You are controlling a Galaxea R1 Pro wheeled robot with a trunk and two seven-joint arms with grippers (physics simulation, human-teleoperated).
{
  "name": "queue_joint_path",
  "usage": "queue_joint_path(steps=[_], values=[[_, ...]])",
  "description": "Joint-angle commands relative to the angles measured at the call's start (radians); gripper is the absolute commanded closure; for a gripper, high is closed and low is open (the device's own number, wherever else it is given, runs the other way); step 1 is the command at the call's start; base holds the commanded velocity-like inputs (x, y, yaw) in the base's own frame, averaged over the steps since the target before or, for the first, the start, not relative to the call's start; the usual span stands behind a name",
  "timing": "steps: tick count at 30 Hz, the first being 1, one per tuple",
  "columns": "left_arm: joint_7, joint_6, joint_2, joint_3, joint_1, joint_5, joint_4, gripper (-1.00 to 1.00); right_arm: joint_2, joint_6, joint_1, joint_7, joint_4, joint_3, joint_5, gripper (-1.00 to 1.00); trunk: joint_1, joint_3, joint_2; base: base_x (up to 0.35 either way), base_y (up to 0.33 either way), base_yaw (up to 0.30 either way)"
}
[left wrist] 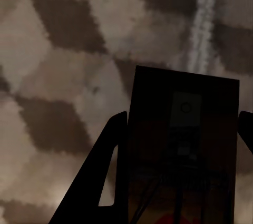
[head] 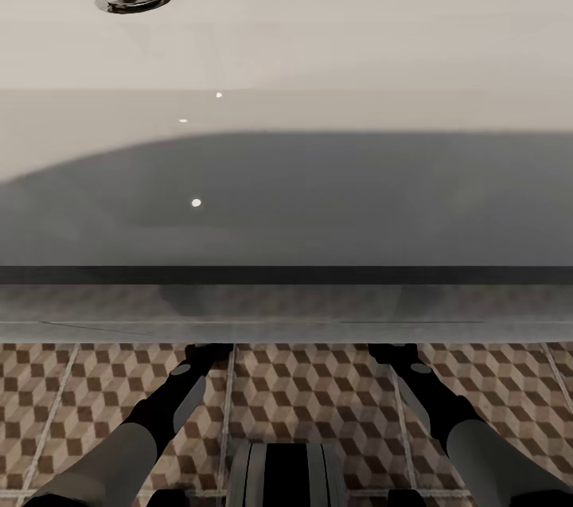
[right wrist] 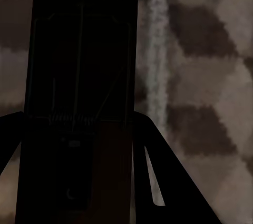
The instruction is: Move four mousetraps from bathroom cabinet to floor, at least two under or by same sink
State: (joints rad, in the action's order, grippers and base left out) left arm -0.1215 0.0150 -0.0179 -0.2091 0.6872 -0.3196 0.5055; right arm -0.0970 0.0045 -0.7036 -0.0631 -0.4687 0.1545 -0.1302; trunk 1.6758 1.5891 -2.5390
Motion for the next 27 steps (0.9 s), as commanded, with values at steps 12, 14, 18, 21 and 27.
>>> queue_joint_path(steps=[12, 14, 18, 21, 27], values=[[-0.012, 0.010, 0.000, -0.009, 0.001, -0.009, 0.001, 1.00, -0.001, 0.000, 0.000, -0.004, -0.001, 0.008, -0.014, 1.00, 0.000, 0.001, 0.000, 0.000, 0.000, 0.000], [-0.012, 0.010, 0.000, -0.009, 0.001, -0.009, 0.001, 1.00, -0.001, 0.000, 0.000, -0.004, -0.001, 0.008, -0.014, 1.00, 0.000, 0.001, 0.000, 0.000, 0.000, 0.000], [-0.012, 0.011, -0.001, -0.009, 0.001, -0.010, 0.003, 1.00, -0.001, 0.000, 0.000, -0.004, -0.001, 0.008, -0.014, 1.00, 0.000, 0.001, 0.000, 0.000, 0.000, 0.000], [-0.012, 0.018, -0.001, -0.009, 0.001, -0.010, 0.004, 1.00, -0.001, 0.000, 0.000, -0.004, -0.001, 0.008, -0.014, 1.00, 0.000, 0.001, 0.000, 0.000, 0.000, 0.000], [-0.012, 0.076, -0.003, -0.009, 0.000, -0.008, 0.003, 1.00, -0.001, 0.001, 0.000, -0.004, -0.001, 0.008, -0.014, 1.00, 0.000, 0.001, 0.000, 0.000, 0.000, 0.000]])
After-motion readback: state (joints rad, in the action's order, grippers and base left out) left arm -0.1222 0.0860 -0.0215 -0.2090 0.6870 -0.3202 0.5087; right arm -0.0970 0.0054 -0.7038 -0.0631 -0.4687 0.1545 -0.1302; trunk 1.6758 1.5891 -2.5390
